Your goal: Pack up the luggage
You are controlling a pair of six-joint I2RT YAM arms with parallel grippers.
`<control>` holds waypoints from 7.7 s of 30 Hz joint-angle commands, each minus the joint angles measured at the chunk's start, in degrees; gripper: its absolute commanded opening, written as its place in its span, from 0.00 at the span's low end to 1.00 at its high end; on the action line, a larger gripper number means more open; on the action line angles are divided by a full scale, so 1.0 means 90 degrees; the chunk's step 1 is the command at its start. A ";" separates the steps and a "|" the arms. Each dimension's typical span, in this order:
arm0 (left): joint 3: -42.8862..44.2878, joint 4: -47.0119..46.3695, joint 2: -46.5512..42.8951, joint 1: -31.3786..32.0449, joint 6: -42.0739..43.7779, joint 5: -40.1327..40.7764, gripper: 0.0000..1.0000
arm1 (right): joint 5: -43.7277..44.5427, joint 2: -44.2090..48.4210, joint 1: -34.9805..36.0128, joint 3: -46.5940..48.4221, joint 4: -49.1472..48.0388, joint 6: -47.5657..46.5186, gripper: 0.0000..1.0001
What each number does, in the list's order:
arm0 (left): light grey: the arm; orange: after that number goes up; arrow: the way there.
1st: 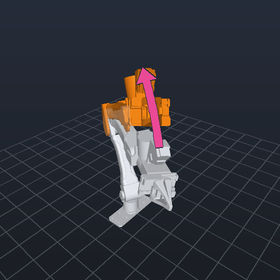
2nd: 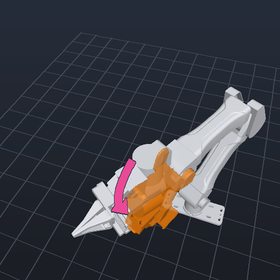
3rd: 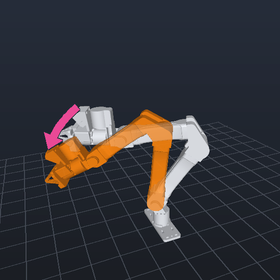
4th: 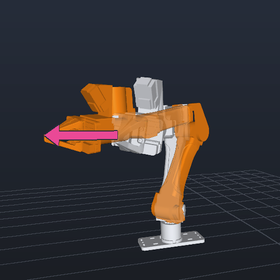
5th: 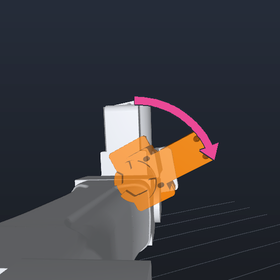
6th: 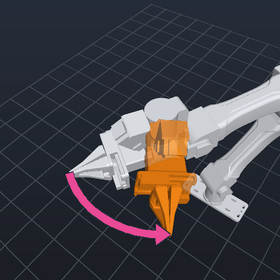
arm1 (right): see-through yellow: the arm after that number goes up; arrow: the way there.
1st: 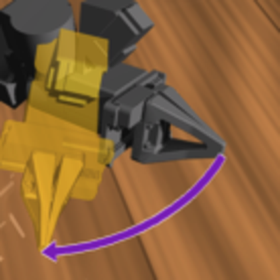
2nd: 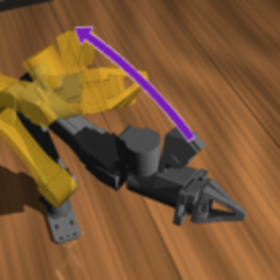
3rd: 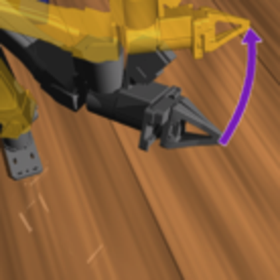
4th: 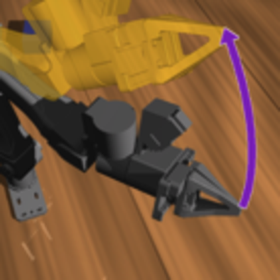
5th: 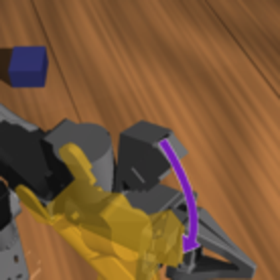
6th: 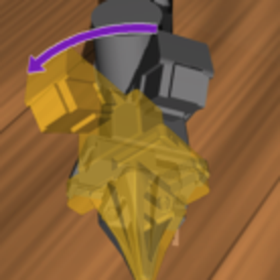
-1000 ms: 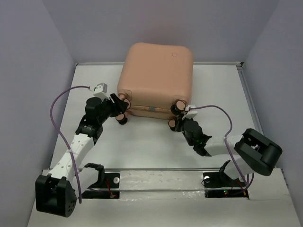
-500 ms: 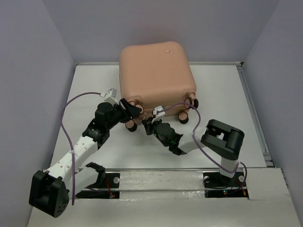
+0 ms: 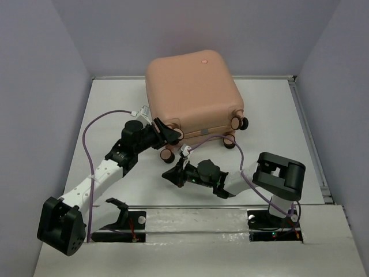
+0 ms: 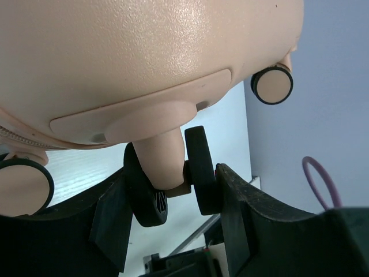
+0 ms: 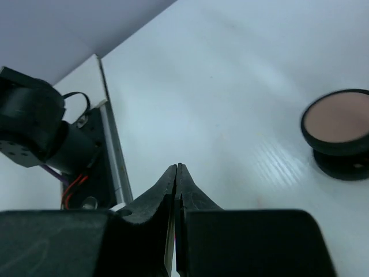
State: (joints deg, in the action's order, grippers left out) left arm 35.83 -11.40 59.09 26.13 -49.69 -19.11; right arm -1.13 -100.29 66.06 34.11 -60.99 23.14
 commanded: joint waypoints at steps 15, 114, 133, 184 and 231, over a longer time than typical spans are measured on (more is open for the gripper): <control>0.0668 -0.2484 -0.0062 0.0153 -0.0114 -0.0699 0.11 | 0.1461 0.1239 0.0180 -0.0742 0.0480 -0.0100 0.15; 0.0598 -0.5091 0.1589 0.1589 -0.1383 -0.0279 0.99 | 0.2401 0.3702 -0.1149 0.0536 0.3691 -0.1848 1.00; 0.0013 -0.4398 0.0535 0.1550 -0.1052 0.0824 0.99 | 0.1453 0.3106 -0.1823 0.0517 0.2745 -0.2327 0.90; -0.0857 -0.2649 0.1099 0.2477 0.1946 0.4027 0.44 | 0.1756 0.2696 -0.2067 0.0409 0.1435 -0.1311 0.07; -0.0789 -0.1535 0.1247 0.1113 0.2113 0.6032 0.06 | 0.1258 0.4483 -0.2067 -0.0264 0.2929 -0.1340 0.07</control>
State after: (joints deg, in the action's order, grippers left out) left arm 28.99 -27.31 71.68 45.08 -31.07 24.18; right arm 9.63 -65.82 48.03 31.86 -30.22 10.76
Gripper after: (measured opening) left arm 0.083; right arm 0.617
